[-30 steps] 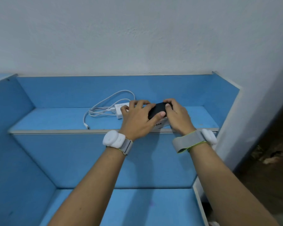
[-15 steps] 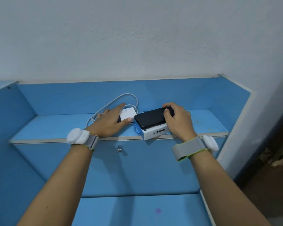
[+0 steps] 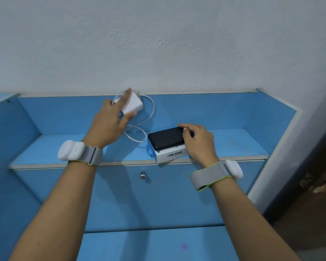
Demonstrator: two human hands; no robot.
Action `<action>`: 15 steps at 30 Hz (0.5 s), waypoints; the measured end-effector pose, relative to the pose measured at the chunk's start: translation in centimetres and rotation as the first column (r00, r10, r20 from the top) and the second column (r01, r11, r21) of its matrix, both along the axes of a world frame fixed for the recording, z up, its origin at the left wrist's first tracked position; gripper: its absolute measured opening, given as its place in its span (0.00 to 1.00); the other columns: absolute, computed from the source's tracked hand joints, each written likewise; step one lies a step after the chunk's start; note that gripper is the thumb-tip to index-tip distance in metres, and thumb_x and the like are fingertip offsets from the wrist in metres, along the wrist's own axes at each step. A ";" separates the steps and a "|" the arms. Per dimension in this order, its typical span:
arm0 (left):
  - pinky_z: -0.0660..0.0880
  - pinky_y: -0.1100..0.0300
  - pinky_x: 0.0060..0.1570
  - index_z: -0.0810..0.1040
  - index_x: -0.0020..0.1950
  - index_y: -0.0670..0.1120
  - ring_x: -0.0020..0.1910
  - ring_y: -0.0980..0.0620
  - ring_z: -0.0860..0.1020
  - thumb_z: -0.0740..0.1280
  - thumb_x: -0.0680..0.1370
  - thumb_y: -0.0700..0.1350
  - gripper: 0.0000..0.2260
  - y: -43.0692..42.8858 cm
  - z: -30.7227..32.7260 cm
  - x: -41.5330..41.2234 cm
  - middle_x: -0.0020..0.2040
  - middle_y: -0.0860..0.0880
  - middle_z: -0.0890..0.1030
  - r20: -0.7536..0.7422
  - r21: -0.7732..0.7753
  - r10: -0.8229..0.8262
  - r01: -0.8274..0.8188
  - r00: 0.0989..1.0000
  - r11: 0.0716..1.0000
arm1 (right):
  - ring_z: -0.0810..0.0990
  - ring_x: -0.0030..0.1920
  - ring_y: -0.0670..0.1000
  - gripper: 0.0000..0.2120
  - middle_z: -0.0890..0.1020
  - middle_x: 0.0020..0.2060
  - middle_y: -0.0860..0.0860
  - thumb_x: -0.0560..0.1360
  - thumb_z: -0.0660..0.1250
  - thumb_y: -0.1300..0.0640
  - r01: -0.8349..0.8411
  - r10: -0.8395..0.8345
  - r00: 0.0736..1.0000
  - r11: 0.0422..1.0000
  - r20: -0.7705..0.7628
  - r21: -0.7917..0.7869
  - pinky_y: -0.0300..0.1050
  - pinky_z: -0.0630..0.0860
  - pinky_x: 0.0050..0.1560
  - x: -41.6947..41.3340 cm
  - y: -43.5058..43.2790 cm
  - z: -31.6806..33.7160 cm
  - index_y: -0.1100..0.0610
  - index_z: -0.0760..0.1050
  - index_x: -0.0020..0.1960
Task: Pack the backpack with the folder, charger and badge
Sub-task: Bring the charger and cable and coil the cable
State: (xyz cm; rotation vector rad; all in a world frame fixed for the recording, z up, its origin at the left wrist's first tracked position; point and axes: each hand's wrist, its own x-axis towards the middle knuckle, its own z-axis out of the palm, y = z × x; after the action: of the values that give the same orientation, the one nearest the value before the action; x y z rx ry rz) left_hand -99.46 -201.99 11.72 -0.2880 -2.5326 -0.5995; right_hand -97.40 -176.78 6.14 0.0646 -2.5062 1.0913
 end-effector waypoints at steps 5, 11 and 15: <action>0.66 0.57 0.50 0.56 0.78 0.60 0.45 0.45 0.72 0.59 0.81 0.60 0.27 1.2 1.7 0.8 0.52 0.44 0.70 -0.016 0.086 -0.091 0.092 0.996 0.992 | 0.70 0.67 0.55 0.17 0.78 0.63 0.48 0.82 0.52 0.50 0.037 -0.036 0.997 0.999 0.074 -0.015 0.48 0.60 0.62 -0.6 -2.0 -0.3 0.43 0.77 0.62; 0.72 0.49 0.59 0.57 0.75 0.51 0.63 0.44 0.75 0.59 0.78 0.64 0.31 5.2 -1.6 0.9 0.66 0.45 0.75 0.122 0.022 -0.295 0.294 0.948 0.956 | 0.61 0.73 0.59 0.35 0.69 0.70 0.56 0.77 0.41 0.31 0.151 -0.013 0.936 0.918 0.352 -0.368 0.56 0.57 0.73 -0.1 -3.9 2.1 0.49 0.71 0.69; 0.75 0.47 0.56 0.61 0.71 0.50 0.61 0.48 0.75 0.59 0.76 0.67 0.30 5.8 -2.9 0.8 0.64 0.49 0.77 0.126 -0.036 -0.280 0.287 0.952 0.957 | 0.70 0.67 0.57 0.29 0.78 0.59 0.49 0.66 0.55 0.26 0.052 0.073 0.945 0.930 0.320 -0.364 0.57 0.66 0.68 0.4 -3.7 2.6 0.46 0.75 0.54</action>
State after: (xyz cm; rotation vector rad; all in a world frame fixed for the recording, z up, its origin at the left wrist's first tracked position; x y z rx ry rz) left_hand -98.65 -196.21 8.79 -0.6635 -2.6462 -0.6744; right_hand -97.03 -180.50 8.73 -0.2302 -2.5278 1.6797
